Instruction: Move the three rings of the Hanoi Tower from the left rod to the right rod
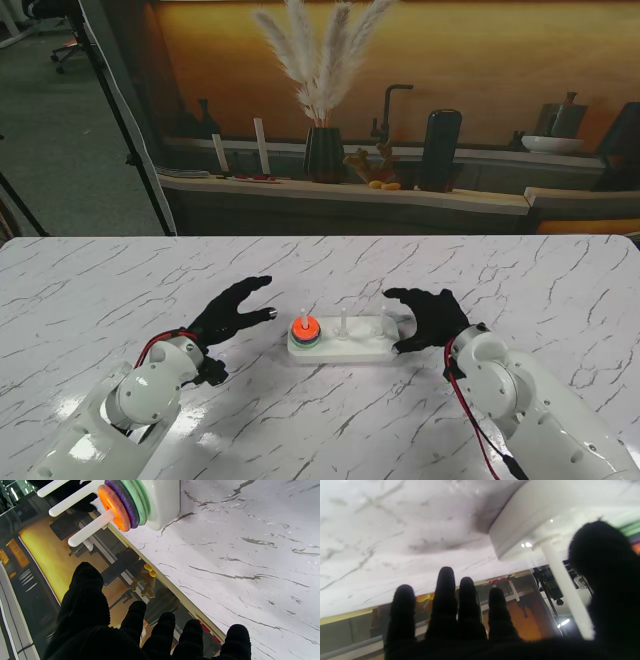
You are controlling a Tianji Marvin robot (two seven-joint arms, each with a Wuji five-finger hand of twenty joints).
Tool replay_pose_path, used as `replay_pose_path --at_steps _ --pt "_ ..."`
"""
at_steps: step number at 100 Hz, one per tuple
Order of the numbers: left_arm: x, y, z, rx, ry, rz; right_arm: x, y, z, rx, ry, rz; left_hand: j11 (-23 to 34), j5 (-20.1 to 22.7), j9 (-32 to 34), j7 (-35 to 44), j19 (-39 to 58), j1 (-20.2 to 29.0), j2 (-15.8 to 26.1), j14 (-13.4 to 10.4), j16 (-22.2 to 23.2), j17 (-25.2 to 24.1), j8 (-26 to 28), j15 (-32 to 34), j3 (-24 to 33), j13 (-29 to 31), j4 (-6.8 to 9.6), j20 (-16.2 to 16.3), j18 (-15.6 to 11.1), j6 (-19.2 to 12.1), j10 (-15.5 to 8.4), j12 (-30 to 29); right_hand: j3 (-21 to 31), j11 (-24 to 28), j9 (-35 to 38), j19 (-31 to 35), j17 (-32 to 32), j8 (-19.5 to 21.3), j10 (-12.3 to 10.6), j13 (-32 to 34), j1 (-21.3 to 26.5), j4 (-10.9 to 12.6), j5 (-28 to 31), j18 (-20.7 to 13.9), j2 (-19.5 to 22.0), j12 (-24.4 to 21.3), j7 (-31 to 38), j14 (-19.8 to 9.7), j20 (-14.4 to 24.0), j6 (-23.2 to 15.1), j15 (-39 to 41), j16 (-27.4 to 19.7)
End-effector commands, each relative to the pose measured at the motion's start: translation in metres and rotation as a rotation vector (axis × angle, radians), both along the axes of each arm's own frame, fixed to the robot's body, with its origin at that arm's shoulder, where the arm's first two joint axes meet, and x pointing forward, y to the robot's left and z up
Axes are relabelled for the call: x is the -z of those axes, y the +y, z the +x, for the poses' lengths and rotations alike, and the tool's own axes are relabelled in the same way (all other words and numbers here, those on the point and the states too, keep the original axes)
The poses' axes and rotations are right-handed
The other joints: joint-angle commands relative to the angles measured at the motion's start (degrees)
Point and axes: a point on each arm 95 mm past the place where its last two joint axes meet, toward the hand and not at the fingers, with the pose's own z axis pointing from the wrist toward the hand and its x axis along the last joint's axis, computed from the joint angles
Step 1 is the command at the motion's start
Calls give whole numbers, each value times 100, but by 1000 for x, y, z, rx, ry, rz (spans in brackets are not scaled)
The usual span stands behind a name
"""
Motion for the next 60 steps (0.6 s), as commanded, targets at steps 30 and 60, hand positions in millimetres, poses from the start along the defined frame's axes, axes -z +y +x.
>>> replay_pose_path --at_steps 30,60 --pt "4 -14 4 94 -80 125 -41 -15 -8 191 -130 131 338 24 309 290 3725 903 -1326 232 1276 244 635 1001 309 967 227 1162 617 -593 -187 731 -692 133 181 -27 -18 70 71 23 415 104 155 286 688 -15 211 124 173 31 94 57" --pt "7 -26 6 180 -67 198 -57 -29 -9 338 -219 225 586 -44 187 387 5327 815 -1726 174 4252 480 1014 3097 1139 1024 178 1796 452 -998 -267 1401 -917 275 418 181 111 123 78 192 501 193 303 297 882 32 324 174 203 124 266 95"
